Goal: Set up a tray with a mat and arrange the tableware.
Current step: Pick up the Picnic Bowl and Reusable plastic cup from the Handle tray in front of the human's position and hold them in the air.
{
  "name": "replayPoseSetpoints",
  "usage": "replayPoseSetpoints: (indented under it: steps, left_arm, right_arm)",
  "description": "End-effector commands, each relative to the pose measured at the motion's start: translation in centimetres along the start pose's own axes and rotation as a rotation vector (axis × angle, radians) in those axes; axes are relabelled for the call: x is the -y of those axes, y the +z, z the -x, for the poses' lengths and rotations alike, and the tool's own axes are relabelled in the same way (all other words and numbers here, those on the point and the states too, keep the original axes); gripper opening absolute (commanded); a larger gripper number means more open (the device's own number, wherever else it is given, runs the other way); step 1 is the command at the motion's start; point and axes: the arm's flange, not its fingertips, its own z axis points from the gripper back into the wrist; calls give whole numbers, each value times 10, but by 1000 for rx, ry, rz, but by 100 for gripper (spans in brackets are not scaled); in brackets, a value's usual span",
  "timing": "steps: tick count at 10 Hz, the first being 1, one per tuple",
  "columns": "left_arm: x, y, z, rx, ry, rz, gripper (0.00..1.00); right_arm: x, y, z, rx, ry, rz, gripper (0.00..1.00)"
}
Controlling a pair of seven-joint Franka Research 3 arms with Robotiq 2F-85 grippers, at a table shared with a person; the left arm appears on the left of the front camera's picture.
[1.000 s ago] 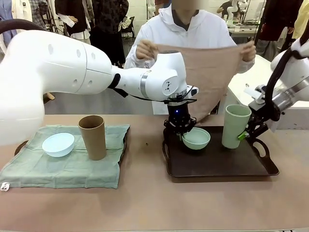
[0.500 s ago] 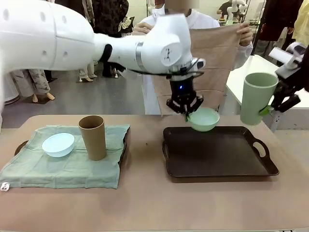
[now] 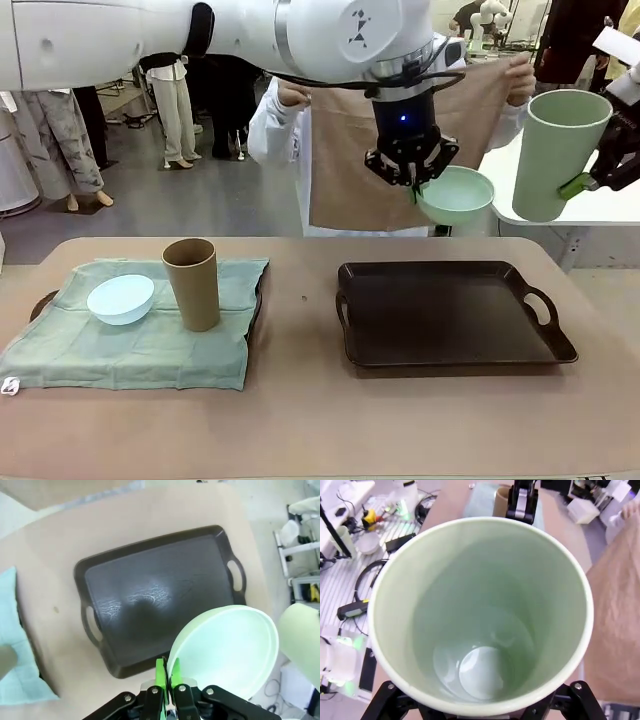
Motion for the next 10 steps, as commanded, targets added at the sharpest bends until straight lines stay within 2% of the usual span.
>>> replayPoseSetpoints:
  steps: [1,2,10]
  left_arm:
    - [-12,-5,1,34,58,-36,0]
    - [0,0,0,0,0,0,0]
    - [0,0,0,0,0,0,0]
  right_arm:
    - [8,-5,21,49,-37,-31,0]
    - [0,0,0,0,0,0,0]
    - [0,0,0,0,0,0,0]
